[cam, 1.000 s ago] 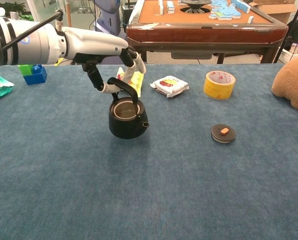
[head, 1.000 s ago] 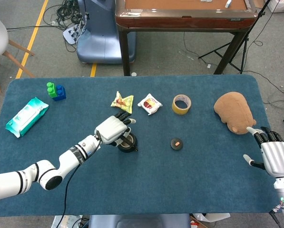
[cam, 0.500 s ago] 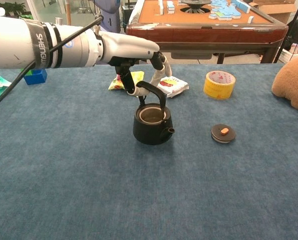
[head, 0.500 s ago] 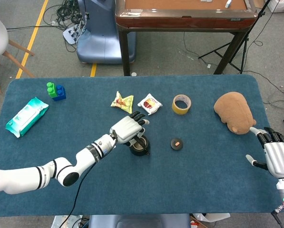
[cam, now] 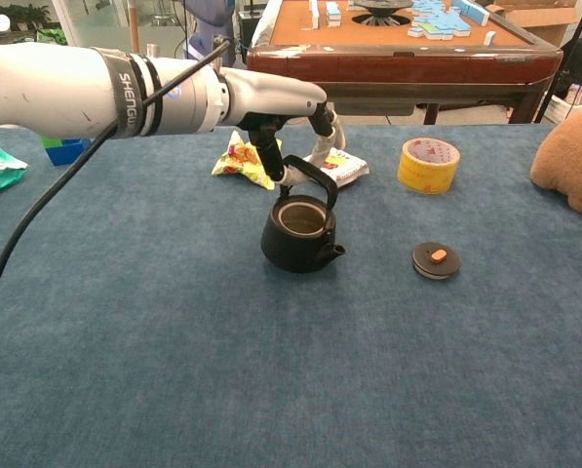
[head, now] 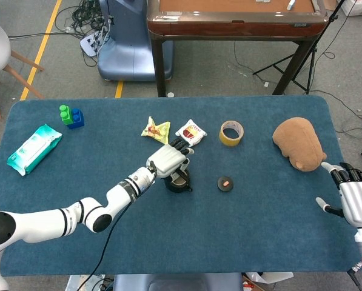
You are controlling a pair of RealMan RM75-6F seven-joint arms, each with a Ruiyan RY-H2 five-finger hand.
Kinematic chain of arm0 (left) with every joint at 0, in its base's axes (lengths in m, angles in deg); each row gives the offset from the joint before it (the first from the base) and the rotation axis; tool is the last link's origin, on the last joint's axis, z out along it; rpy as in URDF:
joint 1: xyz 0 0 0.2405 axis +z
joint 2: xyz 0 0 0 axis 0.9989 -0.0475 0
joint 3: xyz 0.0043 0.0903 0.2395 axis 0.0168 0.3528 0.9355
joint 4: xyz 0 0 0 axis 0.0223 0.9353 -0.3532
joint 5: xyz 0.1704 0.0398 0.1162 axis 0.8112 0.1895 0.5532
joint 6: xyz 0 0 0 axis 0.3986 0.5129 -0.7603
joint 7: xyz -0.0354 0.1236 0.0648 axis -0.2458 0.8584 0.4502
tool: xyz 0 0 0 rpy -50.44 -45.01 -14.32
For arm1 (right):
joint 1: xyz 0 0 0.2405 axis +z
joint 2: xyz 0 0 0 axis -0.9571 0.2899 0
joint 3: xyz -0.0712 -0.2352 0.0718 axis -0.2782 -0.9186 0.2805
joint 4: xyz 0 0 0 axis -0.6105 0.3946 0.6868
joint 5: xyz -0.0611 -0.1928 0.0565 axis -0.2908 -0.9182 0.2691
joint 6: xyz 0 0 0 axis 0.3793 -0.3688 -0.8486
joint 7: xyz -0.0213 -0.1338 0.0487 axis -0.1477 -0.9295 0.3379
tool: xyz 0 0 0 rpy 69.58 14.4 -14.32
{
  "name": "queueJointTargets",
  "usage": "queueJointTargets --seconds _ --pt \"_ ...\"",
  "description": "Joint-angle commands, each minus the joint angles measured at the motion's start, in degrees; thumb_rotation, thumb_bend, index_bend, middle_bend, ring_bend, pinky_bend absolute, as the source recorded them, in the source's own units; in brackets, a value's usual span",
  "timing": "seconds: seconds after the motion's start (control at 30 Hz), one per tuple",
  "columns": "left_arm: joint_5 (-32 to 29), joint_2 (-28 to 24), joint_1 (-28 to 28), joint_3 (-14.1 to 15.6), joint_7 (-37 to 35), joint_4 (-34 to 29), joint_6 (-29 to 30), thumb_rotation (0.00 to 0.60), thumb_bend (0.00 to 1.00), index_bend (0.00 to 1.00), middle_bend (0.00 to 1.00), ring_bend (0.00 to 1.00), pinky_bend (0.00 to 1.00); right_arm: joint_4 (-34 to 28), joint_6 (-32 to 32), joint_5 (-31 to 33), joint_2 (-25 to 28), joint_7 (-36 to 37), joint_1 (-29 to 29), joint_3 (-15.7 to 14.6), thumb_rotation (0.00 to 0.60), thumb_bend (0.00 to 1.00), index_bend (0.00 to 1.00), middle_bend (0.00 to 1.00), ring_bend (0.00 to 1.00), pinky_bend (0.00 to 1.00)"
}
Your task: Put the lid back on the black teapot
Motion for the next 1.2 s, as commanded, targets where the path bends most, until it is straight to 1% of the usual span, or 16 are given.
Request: queueJointTargets --seconds 0.03,0.3,0.53,0.57,0.67,0.73,0.87,0.9,0.97,1.03,1.2 --pt "-0.4 0.5 -0.4 0.0 0.0 0.4 -0.2 0.600 0.44 0.73 0.17 0.00 0.00 0.0 0.1 0.1 0.0 -0.1 0.0 0.0 0.600 0.15 0.21 0.28 0.16 0.23" --pt "-1.0 1.8 -1.5 1.0 1.1 2.0 -0.5 0.600 0.44 0.72 0.17 0.00 0.00 0.0 -0.1 0.4 0.0 -0.1 -0.2 0.0 0.600 0.15 0.21 0.28 0.16 0.23" --pt "-0.6 2.2 -1.6 2.6 3.4 2.4 0.3 0.600 0.44 0.64 0.17 0.00 0.00 0.1 -0.2 0.2 -0.1 0.1 -0.3 0.0 0.600 0.15 0.21 0.28 0.16 0.23" --pt "-0.9 2.2 -1.7 3.0 4.1 2.3 0.3 0.600 0.44 0.62 0.17 0.00 0.00 0.1 -0.2 0.1 -0.1 0.1 -0.3 0.0 0.600 0.15 0.21 0.28 0.16 0.23" --pt "-1.6 2.1 -2.0 3.6 5.4 1.8 0.3 0.600 0.44 0.49 0.17 0.00 0.00 0.0 -0.3 -0.1 -0.1 0.2 -0.3 -0.1 0.600 0.15 0.21 0.28 0.16 0.23" --pt "-2.0 2.0 -2.1 3.8 6.1 1.4 0.6 0.600 0.42 0.40 0.15 0.00 0.00 0.1 -0.4 -0.2 -0.1 0.2 -0.3 0.0 0.600 0.15 0.21 0.28 0.16 0.23" --pt "-2.5 2.0 -2.1 3.8 6.6 0.6 1.3 0.600 0.37 0.27 0.11 0.00 0.00 0.1 -0.6 -0.2 -0.1 0.5 -0.5 -0.1 0.600 0.15 0.21 0.28 0.16 0.23" --pt "-2.6 1.8 -2.1 3.8 6.6 0.4 1.4 0.600 0.36 0.23 0.09 0.00 0.00 0.2 -0.6 -0.2 0.0 0.6 -0.6 -0.1 0.600 0.15 0.21 0.28 0.16 0.23" --pt "-2.7 1.4 -2.0 3.9 6.8 0.0 1.6 0.600 0.36 0.17 0.06 0.00 0.00 0.2 -0.7 -0.3 0.0 0.7 -0.6 -0.1 0.600 0.15 0.21 0.28 0.16 0.23" --pt "-2.8 0.8 -1.8 4.1 7.1 -0.6 1.8 0.600 0.36 0.13 0.05 0.00 0.00 0.3 -0.8 -0.4 0.0 0.8 -0.6 -0.1 0.600 0.15 0.21 0.28 0.16 0.23" --pt "-2.8 -1.2 -0.9 4.8 8.0 -2.5 3.2 0.600 0.36 0.12 0.04 0.00 0.00 0.3 -0.7 -0.8 -0.1 0.9 -0.4 0.0 0.600 0.15 0.21 0.28 0.16 0.23"
